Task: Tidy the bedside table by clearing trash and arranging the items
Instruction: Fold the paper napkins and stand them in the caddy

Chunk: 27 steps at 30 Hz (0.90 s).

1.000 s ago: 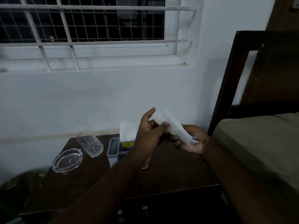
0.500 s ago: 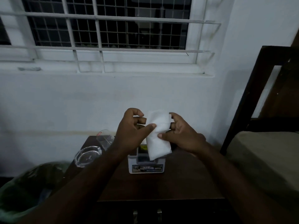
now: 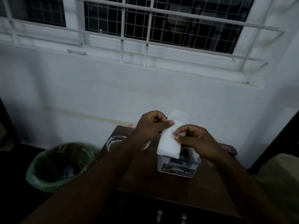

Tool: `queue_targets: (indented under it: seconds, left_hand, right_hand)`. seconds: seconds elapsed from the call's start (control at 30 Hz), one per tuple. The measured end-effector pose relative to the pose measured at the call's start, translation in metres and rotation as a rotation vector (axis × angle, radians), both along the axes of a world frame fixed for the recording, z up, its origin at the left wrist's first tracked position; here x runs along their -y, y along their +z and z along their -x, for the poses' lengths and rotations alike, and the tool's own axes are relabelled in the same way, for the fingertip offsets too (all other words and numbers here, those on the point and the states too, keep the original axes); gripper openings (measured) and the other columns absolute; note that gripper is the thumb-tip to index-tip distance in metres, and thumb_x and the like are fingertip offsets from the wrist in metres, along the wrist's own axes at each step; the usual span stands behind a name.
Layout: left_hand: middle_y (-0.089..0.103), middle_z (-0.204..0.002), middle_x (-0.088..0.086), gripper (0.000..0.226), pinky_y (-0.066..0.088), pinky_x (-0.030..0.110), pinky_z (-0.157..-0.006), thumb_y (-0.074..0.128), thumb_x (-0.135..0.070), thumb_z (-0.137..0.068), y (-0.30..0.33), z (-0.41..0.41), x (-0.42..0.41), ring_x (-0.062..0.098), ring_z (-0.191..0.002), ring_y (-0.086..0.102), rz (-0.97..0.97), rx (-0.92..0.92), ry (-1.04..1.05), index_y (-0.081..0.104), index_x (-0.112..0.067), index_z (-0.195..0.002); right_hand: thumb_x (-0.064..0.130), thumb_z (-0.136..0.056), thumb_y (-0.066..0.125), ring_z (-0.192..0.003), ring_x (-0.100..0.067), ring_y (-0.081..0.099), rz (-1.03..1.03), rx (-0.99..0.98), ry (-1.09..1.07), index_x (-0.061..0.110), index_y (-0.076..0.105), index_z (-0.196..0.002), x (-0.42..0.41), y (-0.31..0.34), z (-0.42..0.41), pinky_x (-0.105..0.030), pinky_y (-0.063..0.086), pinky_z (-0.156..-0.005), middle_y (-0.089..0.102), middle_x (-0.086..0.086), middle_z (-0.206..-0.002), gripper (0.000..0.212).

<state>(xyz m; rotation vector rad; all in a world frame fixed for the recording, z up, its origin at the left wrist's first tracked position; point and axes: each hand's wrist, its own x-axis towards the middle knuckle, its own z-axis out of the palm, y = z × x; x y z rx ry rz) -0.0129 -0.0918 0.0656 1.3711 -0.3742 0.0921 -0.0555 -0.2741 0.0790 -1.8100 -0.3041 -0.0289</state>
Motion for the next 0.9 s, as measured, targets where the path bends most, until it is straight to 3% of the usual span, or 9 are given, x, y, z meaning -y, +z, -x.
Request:
queue_targets:
  seconds: [0.07, 0.17, 0.23, 0.3, 0.4, 0.57, 0.7, 0.83, 0.9]
  left_hand:
    - [0.067, -0.075, 0.003, 0.017, 0.054, 0.027, -0.058, 0.076, -0.004, -0.080, -0.008, -0.005, 0.000, 0.012, -0.068, 0.064, -0.011, -0.013, -0.005, 0.062, -0.012, -0.075]
    - [0.071, -0.092, 0.002, 0.013, 0.058, 0.037, -0.072, 0.075, -0.009, -0.083, -0.021, -0.013, 0.000, 0.017, -0.085, 0.067, -0.113, 0.006, 0.033, 0.070, -0.021, -0.084]
    - [0.071, -0.091, -0.006, 0.017, 0.056, 0.027, -0.075, 0.072, -0.006, -0.083, -0.029, -0.018, -0.001, 0.009, -0.087, 0.066, -0.247, 0.045, 0.096, 0.072, -0.023, -0.086]
    - [0.071, -0.089, -0.010, 0.014, 0.051, 0.018, -0.077, 0.070, -0.005, -0.083, -0.035, -0.021, -0.003, -0.001, -0.082, 0.064, -0.424, 0.089, 0.123, 0.075, -0.017, -0.088]
    - [0.075, -0.095, 0.002, 0.023, 0.051, 0.017, -0.084, 0.059, 0.003, -0.084, -0.043, -0.021, -0.007, 0.001, -0.081, 0.063, -0.642, 0.146, 0.100, 0.078, -0.007, -0.092]
    - [0.074, -0.105, 0.009, 0.028, 0.045, 0.020, -0.087, 0.054, -0.002, -0.081, -0.041, -0.014, -0.007, 0.017, -0.101, 0.065, -0.829, 0.132, 0.091, 0.078, -0.006, -0.096]
    - [0.076, -0.098, 0.008, 0.047, 0.051, 0.033, -0.087, 0.043, -0.024, -0.066, -0.042, -0.013, -0.011, 0.022, -0.096, 0.066, -0.925, 0.135, 0.088, 0.079, -0.010, -0.094]
    - [0.075, -0.096, 0.013, 0.032, 0.050, 0.032, -0.084, 0.053, -0.020, -0.081, -0.043, -0.013, -0.013, 0.026, -0.096, 0.066, -0.951, 0.147, 0.071, 0.078, -0.006, -0.095]
    - [0.074, -0.095, 0.017, 0.040, 0.049, 0.033, -0.082, 0.048, -0.026, -0.079, -0.043, -0.009, -0.012, 0.029, -0.094, 0.065, -0.957, 0.171, 0.084, 0.077, -0.001, -0.093]
  right_hand:
    - [0.002, -0.081, 0.072, -0.088, -0.019, 0.070, 0.011, 0.017, -0.051, 0.009, 0.075, -0.089, -0.004, 0.001, -0.003, -0.033, 0.060, -0.076, 0.074, -0.001, -0.091, 0.010]
    - [0.004, -0.082, 0.072, -0.075, -0.018, 0.072, 0.175, 0.157, -0.193, 0.018, 0.076, -0.090, -0.009, -0.002, -0.011, -0.031, 0.060, -0.068, 0.075, 0.000, -0.097, 0.017]
    - [0.007, -0.083, 0.071, -0.072, -0.019, 0.071, 0.307, 0.266, -0.284, 0.024, 0.075, -0.096, -0.011, -0.008, -0.018, -0.034, 0.059, -0.071, 0.071, 0.006, -0.103, 0.021]
    - [0.009, -0.083, 0.069, -0.085, -0.021, 0.068, 0.450, 0.371, -0.358, 0.022, 0.074, -0.105, -0.014, -0.016, -0.023, -0.032, 0.053, -0.083, 0.064, 0.009, -0.103, 0.026]
    - [0.010, -0.085, 0.066, -0.099, -0.026, 0.062, 0.588, 0.441, -0.436, 0.014, 0.070, -0.115, -0.020, -0.026, -0.028, -0.024, 0.041, -0.089, 0.063, -0.005, -0.108, 0.031]
    - [0.011, -0.089, 0.060, -0.111, -0.023, 0.056, 0.640, 0.394, -0.455, 0.012, 0.063, -0.125, -0.031, -0.041, -0.031, -0.016, 0.031, -0.084, 0.057, -0.009, -0.119, 0.036]
    - [0.016, -0.090, 0.059, -0.108, -0.023, 0.056, 0.727, 0.388, -0.395, 0.014, 0.063, -0.123, -0.039, -0.053, -0.026, -0.022, 0.034, -0.081, 0.054, -0.007, -0.118, 0.034]
    - [0.025, -0.088, 0.064, -0.102, -0.011, 0.054, 0.686, 0.433, -0.412, 0.017, 0.069, -0.110, -0.041, -0.058, -0.023, -0.021, 0.036, -0.083, 0.057, -0.002, -0.112, 0.024]
    - [0.025, -0.087, 0.066, -0.099, -0.009, 0.053, 0.657, 0.453, -0.411, 0.017, 0.070, -0.107, -0.039, -0.058, -0.025, -0.019, 0.036, -0.084, 0.059, -0.002, -0.110, 0.022]
